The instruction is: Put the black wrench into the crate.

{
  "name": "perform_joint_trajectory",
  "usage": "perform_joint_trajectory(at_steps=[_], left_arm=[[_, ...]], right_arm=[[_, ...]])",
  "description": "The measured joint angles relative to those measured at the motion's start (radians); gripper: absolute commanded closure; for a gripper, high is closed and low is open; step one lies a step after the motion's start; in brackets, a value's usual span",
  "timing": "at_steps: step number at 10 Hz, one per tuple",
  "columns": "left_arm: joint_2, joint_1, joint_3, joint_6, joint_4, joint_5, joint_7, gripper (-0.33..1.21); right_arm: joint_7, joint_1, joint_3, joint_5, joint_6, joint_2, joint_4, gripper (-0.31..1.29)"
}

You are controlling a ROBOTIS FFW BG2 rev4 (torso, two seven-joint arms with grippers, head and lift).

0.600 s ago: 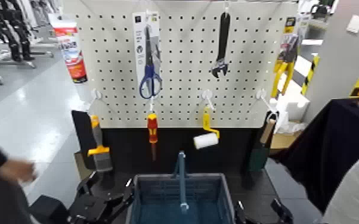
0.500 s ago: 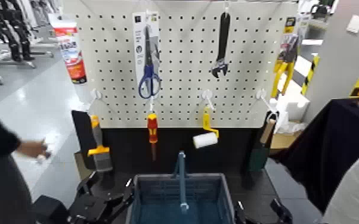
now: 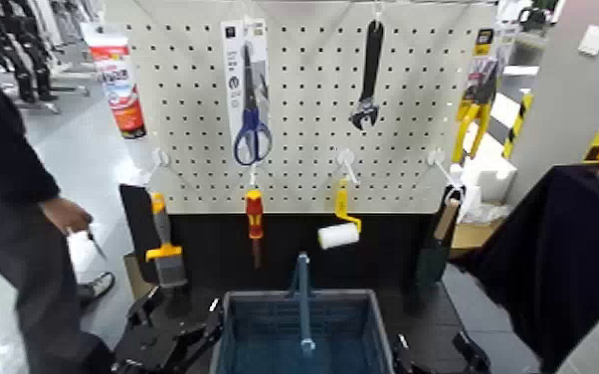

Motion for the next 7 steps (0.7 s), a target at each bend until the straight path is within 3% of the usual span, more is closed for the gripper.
perform_joint_trajectory(at_steps=[7], left_arm=[[0.0,-0.003,-0.004,0.006,0.001,-0.002,0.007,0.11]], right_arm=[[0.025,-0.035,-0.005,0.01,0.02,0.002,-0.002,0.18]])
